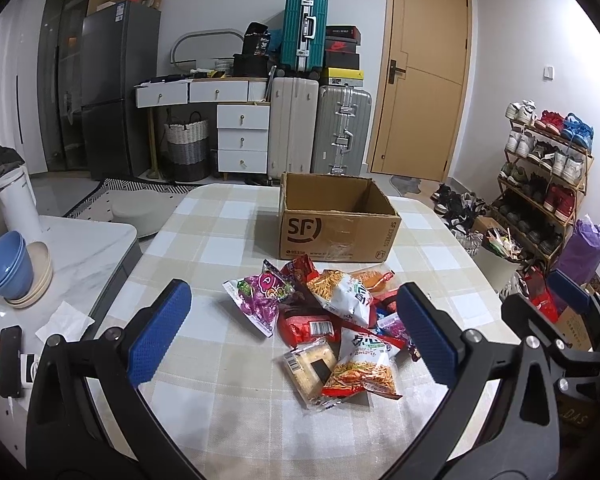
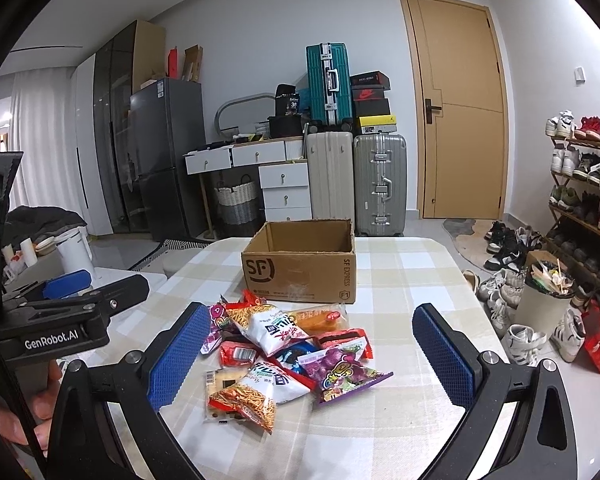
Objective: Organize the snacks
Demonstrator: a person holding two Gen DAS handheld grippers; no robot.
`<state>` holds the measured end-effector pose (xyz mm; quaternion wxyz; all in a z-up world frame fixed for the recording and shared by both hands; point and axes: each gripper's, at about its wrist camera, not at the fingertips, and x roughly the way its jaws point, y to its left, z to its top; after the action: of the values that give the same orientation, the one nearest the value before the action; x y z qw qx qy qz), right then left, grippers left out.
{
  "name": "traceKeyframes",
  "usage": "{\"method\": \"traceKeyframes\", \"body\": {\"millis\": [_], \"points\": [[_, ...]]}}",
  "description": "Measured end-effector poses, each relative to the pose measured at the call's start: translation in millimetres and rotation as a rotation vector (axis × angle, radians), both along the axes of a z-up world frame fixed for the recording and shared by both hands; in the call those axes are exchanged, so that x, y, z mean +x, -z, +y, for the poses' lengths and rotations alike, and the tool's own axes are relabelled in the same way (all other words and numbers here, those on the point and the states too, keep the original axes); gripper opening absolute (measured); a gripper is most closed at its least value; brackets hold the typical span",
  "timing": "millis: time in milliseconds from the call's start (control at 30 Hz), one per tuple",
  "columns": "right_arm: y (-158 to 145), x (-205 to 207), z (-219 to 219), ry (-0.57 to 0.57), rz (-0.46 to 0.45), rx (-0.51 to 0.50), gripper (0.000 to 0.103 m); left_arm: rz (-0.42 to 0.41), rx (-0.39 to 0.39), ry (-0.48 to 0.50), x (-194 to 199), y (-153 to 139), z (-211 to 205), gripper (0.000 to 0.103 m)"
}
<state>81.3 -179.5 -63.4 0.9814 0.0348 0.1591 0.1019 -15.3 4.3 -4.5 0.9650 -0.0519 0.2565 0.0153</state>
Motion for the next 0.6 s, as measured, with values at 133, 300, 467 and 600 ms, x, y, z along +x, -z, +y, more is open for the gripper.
{"method": "traceKeyframes", "body": {"millis": [133, 300, 467, 600], "points": [[2, 0, -1, -0.004, 0.004, 0.004, 0.103, 0.013, -0.004, -0.013, 1, 2, 5, 0.102], [4, 3, -1, -0.012, 0.015, 0.008, 0.103, 0.031, -0.005, -0.012, 4, 6, 7, 0.102], [7, 5, -2, 0.003, 0.022, 0.007, 0.103, 0.047, -0.004, -0.006, 7, 9, 7, 0.102], [9, 7, -4, 0.004, 0.037, 0.023, 0.103, 0.066, -0.007, -0.007, 12, 13, 7, 0.102]]}}
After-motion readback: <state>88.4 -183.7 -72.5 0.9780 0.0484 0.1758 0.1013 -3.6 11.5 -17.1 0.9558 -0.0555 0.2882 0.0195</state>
